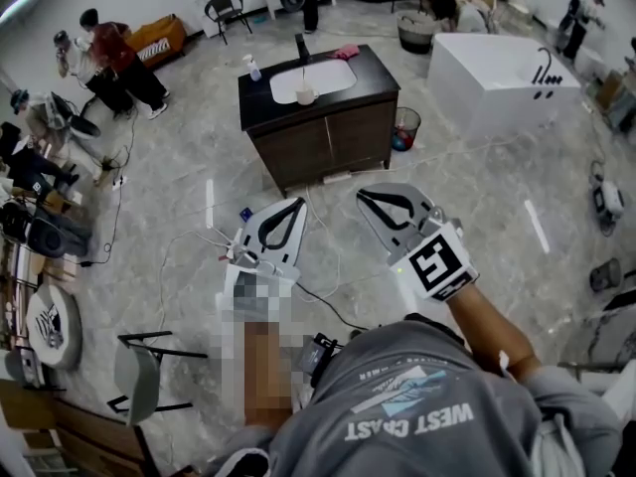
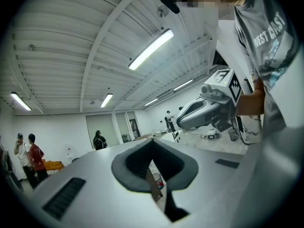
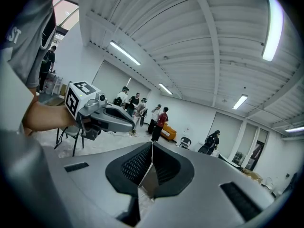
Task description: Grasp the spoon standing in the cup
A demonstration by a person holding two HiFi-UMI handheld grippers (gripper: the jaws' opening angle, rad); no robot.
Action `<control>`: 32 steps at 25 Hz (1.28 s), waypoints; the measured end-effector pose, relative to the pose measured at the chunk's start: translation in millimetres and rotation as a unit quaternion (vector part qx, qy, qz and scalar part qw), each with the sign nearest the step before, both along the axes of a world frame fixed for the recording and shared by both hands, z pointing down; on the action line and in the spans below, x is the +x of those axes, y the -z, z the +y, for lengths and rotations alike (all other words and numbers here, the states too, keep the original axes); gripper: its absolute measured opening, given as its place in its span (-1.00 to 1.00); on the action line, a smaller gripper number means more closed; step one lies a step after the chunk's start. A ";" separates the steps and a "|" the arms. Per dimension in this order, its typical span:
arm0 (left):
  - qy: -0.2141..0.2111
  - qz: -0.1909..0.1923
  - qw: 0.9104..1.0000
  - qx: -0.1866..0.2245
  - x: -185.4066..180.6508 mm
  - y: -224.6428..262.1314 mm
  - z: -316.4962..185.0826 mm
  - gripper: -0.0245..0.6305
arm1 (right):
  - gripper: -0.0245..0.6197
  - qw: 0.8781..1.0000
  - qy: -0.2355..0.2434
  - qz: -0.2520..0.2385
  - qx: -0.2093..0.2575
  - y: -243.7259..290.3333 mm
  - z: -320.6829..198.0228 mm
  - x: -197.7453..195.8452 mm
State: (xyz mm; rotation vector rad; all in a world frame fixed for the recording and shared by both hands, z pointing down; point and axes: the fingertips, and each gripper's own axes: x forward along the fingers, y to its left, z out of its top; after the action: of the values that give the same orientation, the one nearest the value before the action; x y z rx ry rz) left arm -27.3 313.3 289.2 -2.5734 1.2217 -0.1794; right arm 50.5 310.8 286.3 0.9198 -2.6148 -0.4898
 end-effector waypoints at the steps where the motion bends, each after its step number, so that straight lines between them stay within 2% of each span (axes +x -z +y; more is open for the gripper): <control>1: 0.000 0.002 1.000 0.000 -2.5 0.0 -1.0 -0.92 | -0.82 1.000 -0.001 0.001 0.000 0.1 -1.0 -2.5; 9: -0.004 0.010 1.000 -0.006 -10.2 -5.6 -16.5 -0.92 | -0.82 1.000 -0.006 0.004 -0.005 -1.3 -15.9 -9.0; 17: 0.006 -0.002 1.000 -0.022 -9.1 -13.1 -41.9 -0.92 | -0.82 1.000 0.003 -0.006 -0.017 -7.5 -50.3 -6.9; 32: 0.038 -0.018 0.998 -0.037 9.7 -20.4 -143.1 -0.92 | -0.82 0.998 0.041 -0.013 -0.039 -19.3 -156.4 7.6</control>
State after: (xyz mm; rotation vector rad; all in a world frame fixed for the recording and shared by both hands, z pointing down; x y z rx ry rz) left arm -17.6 170.2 309.6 -2.5756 1.3238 -0.2890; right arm 58.1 154.5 305.6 0.8020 -2.6840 -0.3950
